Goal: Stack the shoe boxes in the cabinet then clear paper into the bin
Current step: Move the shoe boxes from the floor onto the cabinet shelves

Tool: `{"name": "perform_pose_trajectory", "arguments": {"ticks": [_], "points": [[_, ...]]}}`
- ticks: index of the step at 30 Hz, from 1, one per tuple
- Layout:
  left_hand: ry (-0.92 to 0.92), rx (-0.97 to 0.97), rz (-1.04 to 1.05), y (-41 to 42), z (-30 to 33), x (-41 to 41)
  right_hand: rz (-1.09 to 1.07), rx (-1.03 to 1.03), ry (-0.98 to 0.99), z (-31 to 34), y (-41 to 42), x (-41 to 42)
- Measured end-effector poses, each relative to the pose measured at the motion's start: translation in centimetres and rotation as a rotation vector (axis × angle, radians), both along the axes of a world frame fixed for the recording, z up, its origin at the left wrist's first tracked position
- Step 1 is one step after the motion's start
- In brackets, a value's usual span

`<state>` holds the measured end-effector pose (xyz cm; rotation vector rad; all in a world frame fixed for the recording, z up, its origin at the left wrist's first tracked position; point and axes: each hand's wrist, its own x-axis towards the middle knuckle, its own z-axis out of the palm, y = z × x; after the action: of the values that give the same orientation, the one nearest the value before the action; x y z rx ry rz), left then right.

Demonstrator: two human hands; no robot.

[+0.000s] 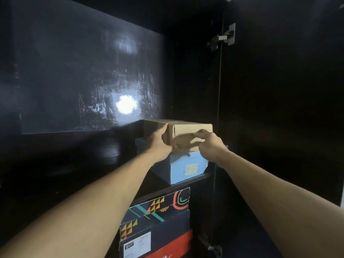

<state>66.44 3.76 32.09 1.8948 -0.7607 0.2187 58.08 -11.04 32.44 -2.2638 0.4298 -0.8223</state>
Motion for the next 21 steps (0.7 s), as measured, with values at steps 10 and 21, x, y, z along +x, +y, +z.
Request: {"name": "perform_pose_trajectory", "arguments": {"ticks": [10,21], "points": [[-0.017,0.072,0.022,-1.4,-1.5,2.4,0.070,-0.050,0.101,-0.6,-1.5,2.6],[-0.265,-0.079,0.134,-2.8,-2.1,-3.0,-0.019,-0.107,0.153,0.4,-2.5,-4.0]]}}
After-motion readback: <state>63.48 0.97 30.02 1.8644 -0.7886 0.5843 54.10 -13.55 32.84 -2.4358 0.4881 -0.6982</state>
